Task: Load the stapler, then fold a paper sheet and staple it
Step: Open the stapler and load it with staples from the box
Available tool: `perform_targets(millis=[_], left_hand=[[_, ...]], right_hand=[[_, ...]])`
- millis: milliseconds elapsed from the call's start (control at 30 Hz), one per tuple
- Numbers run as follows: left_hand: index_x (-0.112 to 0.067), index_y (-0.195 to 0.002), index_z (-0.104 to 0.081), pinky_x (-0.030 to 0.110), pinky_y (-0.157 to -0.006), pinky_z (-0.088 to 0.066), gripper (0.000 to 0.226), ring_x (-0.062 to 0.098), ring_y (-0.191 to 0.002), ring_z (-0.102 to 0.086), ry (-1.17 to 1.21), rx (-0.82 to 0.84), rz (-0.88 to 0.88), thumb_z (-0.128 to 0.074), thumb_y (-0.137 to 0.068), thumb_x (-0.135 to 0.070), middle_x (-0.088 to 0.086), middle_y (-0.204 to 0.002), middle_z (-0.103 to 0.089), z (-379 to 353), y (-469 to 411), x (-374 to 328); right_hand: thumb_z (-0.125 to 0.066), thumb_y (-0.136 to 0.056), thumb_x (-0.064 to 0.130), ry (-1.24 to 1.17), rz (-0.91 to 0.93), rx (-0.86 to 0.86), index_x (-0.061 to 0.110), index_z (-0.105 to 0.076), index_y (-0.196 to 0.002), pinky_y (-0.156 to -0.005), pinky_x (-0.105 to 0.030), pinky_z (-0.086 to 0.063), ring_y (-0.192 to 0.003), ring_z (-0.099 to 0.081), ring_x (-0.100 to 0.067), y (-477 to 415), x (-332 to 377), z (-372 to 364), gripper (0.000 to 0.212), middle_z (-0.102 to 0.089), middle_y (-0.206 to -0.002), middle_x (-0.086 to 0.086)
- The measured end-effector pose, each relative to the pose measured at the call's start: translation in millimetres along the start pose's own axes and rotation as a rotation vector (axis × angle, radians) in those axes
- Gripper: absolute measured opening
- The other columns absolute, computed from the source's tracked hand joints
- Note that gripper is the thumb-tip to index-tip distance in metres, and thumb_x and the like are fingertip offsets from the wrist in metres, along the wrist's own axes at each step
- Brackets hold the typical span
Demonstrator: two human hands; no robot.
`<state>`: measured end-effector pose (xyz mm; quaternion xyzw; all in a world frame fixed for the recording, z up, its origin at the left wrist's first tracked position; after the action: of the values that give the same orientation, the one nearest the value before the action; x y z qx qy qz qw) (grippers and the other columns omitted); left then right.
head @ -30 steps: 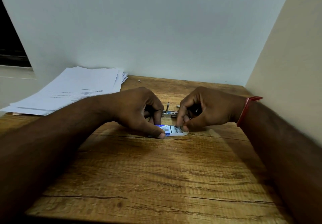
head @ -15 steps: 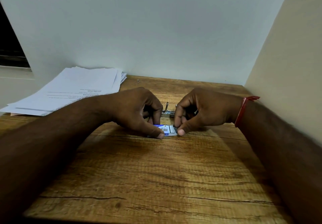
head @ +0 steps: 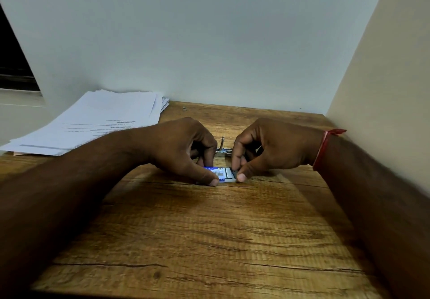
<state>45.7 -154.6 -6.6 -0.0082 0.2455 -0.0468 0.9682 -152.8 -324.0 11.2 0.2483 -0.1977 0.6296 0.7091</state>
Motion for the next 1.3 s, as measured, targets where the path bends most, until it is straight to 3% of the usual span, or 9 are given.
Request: perform_targets(millis=[100,233,467,633,700,800,1000,1200,1300], left_hand=[[-0.024,-0.084,-0.082,0.033,-0.055,-0.043,0.035,0.011,-0.059,-0.057,0.008,0.002,-0.001,-0.097,-0.080,-0.054,-0.007,-0.072,-0.070,-0.6,0.2,0.0],[-0.022,-0.083,-0.081,0.030,-0.054,-0.041,0.032,0.007,-0.056,-0.055,0.017,-0.002,-0.005,-0.099,-0.081,-0.049,-0.011,-0.066,-0.066,-0.6,0.9,-1.7],[-0.023,-0.084,-0.081,0.030,-0.054,-0.041,0.032,0.008,-0.057,-0.055,0.017,-0.001,-0.009,-0.098,-0.081,-0.050,-0.007,-0.070,-0.069,0.1,0.7,-1.6],[-0.023,-0.083,-0.082,0.032,-0.056,-0.043,0.030,0.007,-0.060,-0.057,0.026,0.010,-0.015,-0.097,-0.083,-0.049,-0.009,-0.073,-0.071,-0.9,0.3,-1.2],[-0.024,-0.082,-0.082,0.031,-0.056,-0.043,0.030,0.007,-0.061,-0.058,0.024,0.013,-0.018,-0.096,-0.084,-0.050,-0.009,-0.074,-0.073,-1.1,0.2,-1.1],[-0.023,-0.082,-0.082,0.025,-0.055,-0.040,0.029,0.007,-0.060,-0.058,0.017,0.007,-0.016,-0.097,-0.084,-0.048,-0.010,-0.072,-0.071,-1.5,0.8,-1.4],[-0.023,-0.082,-0.082,0.024,-0.054,-0.039,0.028,0.006,-0.060,-0.057,0.027,0.009,-0.020,-0.097,-0.084,-0.047,-0.013,-0.071,-0.071,-1.4,1.1,-3.2],[-0.024,-0.082,-0.082,0.031,-0.057,-0.041,0.029,0.007,-0.060,-0.056,0.028,0.008,-0.013,-0.097,-0.083,-0.049,-0.015,-0.068,-0.069,-1.0,1.4,-4.7],[-0.022,-0.083,-0.082,0.028,-0.055,-0.039,0.029,0.005,-0.059,-0.056,0.031,0.018,0.002,-0.097,-0.083,-0.048,-0.017,-0.067,-0.068,-0.9,1.9,-4.8]], right_hand=[[-0.098,-0.079,0.035,0.022,0.036,-0.018,0.030,-0.084,-0.097,-0.079,-0.040,-0.061,-0.080,-0.073,-0.017,0.1,0.1,0.5,0.023,-0.080,-0.092,-0.001],[-0.099,-0.077,0.042,0.020,0.089,-0.040,0.033,-0.084,-0.096,-0.078,-0.046,-0.060,-0.081,-0.073,-0.027,-1.4,-4.1,1.6,0.026,-0.079,-0.089,-0.008],[-0.096,-0.079,0.013,-0.177,0.124,-0.038,0.009,-0.082,-0.095,-0.069,-0.026,-0.055,-0.072,-0.071,-0.013,-0.6,-8.2,3.3,0.022,-0.079,-0.080,-0.001],[-0.094,-0.080,0.011,-0.409,0.035,-0.485,0.007,-0.084,-0.099,-0.053,-0.025,-0.044,-0.063,-0.059,-0.013,-3.1,-42.6,18.3,0.022,-0.076,-0.080,-0.008],[-0.094,-0.082,0.012,-0.338,-0.110,-0.610,0.008,-0.086,-0.098,-0.056,-0.019,-0.047,-0.062,-0.063,-0.004,-3.7,-57.4,20.6,0.019,-0.080,-0.079,-0.003],[-0.092,-0.086,0.011,-0.298,-0.258,-0.608,0.009,-0.087,-0.098,-0.063,-0.017,-0.058,-0.071,-0.075,-0.003,-5.8,-69.8,15.4,0.014,-0.085,-0.086,-0.003],[-0.092,-0.087,0.025,-0.128,-0.284,-0.545,0.023,-0.089,-0.093,-0.080,-0.023,-0.056,-0.080,-0.073,0.005,-9.1,-77.2,16.8,0.007,-0.085,-0.092,0.010],[-0.086,-0.096,0.027,-0.136,-0.236,-0.722,0.021,-0.088,-0.102,-0.068,-0.017,-0.043,-0.064,-0.061,0.020,-13.6,-73.4,13.6,0.008,-0.077,-0.088,0.015],[-0.086,-0.095,0.032,-0.043,-0.172,-0.634,0.024,-0.087,-0.102,-0.056,-0.007,-0.042,-0.062,-0.060,0.018,-17.7,-61.5,4.2,0.010,-0.078,-0.092,0.014]])
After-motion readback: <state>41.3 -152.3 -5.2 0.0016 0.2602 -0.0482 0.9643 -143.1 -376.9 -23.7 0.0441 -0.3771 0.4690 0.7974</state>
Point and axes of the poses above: each hand's wrist, its own y-axis away from the middle knuckle, its own z-axis out of the back of the hand, x = y × z, the point moved 1 cm from there along -y, towards the middle knuckle
